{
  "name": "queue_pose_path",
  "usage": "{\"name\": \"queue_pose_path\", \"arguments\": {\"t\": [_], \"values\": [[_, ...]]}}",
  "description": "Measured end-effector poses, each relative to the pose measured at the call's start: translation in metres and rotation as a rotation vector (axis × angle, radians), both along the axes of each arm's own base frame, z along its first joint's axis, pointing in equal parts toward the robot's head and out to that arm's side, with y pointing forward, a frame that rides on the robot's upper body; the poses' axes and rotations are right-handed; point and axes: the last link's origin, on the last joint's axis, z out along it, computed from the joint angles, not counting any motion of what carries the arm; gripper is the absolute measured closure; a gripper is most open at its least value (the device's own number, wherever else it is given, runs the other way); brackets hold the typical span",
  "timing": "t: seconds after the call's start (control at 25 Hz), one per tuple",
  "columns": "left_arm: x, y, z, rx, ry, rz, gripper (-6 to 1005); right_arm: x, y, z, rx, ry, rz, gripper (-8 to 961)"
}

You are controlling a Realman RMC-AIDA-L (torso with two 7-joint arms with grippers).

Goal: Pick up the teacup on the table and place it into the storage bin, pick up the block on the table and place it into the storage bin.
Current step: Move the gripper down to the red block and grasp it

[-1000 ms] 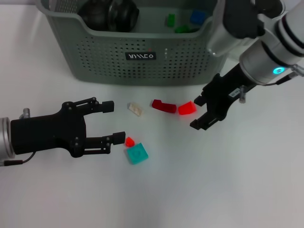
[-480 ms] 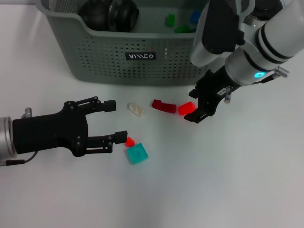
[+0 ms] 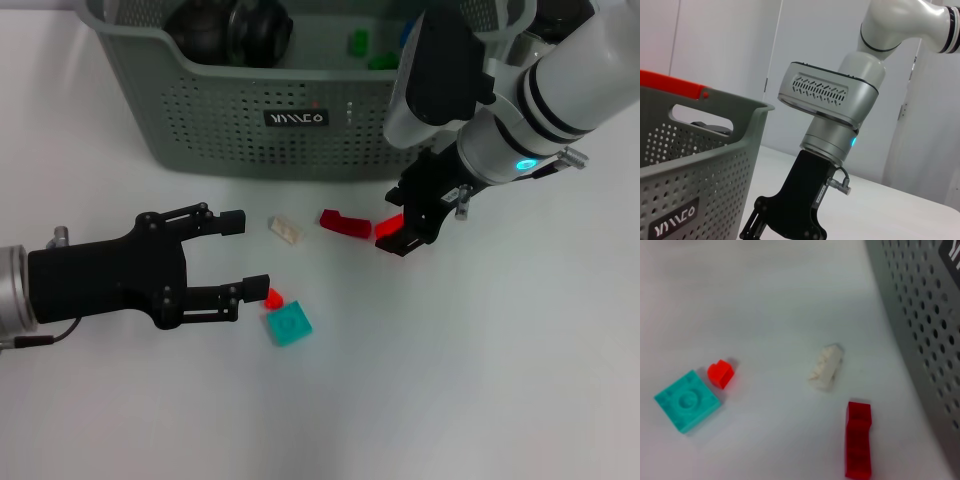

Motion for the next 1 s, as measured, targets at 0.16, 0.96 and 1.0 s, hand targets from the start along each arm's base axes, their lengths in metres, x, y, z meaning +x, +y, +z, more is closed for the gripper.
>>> {"name": "queue_pose_path", "arguments": {"t": [0.16, 0.96, 1.0], "values": [[-0.0011, 0.0002, 0.0001, 0.002, 0.005, 0.004, 157, 0.0016, -0.0002, -0.0009, 0.001, -0.001, -0.005, 369], [-0.0025, -0.0016, -0.0004, 0.001, 0.006, 0.011, 157, 0.0049, -0.0016, -0.0026, 0.0, -0.011, -0.016, 602], [-0.0025, -0.0018, -0.0004, 0.0, 0.005, 0.01, 157, 0.0049, -0.0016, -0.0026, 0.002, -0.01, -0.02, 617]]}}
